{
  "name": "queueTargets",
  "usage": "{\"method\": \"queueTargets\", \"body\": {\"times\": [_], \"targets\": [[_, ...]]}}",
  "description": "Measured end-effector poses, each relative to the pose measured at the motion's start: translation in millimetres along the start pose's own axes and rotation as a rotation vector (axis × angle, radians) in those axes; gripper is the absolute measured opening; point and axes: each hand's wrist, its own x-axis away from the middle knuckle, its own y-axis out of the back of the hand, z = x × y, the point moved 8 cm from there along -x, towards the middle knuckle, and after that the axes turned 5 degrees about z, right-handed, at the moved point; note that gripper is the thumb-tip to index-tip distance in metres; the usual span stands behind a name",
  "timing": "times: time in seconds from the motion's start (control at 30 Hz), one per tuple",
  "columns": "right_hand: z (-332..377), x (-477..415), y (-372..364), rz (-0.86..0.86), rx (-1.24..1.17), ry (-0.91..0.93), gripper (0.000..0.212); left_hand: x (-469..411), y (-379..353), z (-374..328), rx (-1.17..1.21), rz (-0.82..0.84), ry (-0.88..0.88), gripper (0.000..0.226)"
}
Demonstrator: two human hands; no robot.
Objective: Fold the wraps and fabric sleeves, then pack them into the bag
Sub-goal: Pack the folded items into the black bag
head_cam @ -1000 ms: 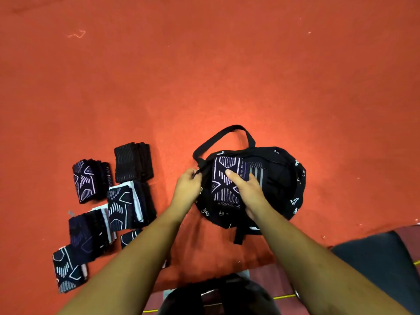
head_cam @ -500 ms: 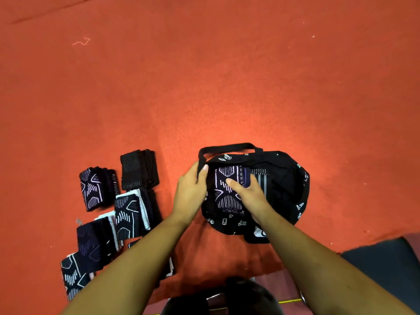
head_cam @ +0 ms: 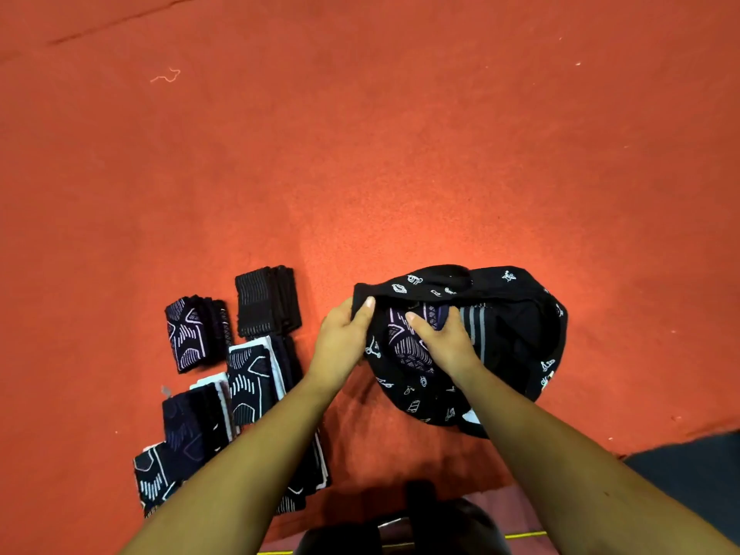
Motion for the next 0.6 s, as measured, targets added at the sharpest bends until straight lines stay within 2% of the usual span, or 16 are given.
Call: {"method": "queueTargets", "body": {"times": [0.13, 0.27, 0.37, 0.43, 0.5, 0.6], "targets": [[2.6, 0.1, -6.5, -0.015, 0.057, -0.011, 0.058, 5.8, 10.7, 9.8, -0.045, -0.012, 0.031, 0.024], [19.5, 9.4, -3.2, -0.127, 0.156, 0.065, 0.08, -1.5, 9.1, 12.9, -0.084, 0.055, 0.134, 0.023], [36.1, 24.0, -0.5, -0.194, 0.343, 0.185, 0.092, -7.3, 3.5, 18.9, -0.161, 0.076, 0.155, 0.041], [36.5, 30.4, -9.2, -0.127, 0.395, 0.233, 0.102, -12.1, -0.7, 20.3, -0.208, 0.075, 0.145, 0.053], [28.6, 31.4, -16.8, -0.076, 0.456, 0.266, 0.109, -15.9, -8.2, 10.6, -0.22, 0.087, 0.075, 0.047], [13.1, 27.6, -18.4, -0.073, 0.493, 0.211, 0.112, -19.0, -12.3, -4.8, -0.141, 0.051, -0.019, 0.033]]}}
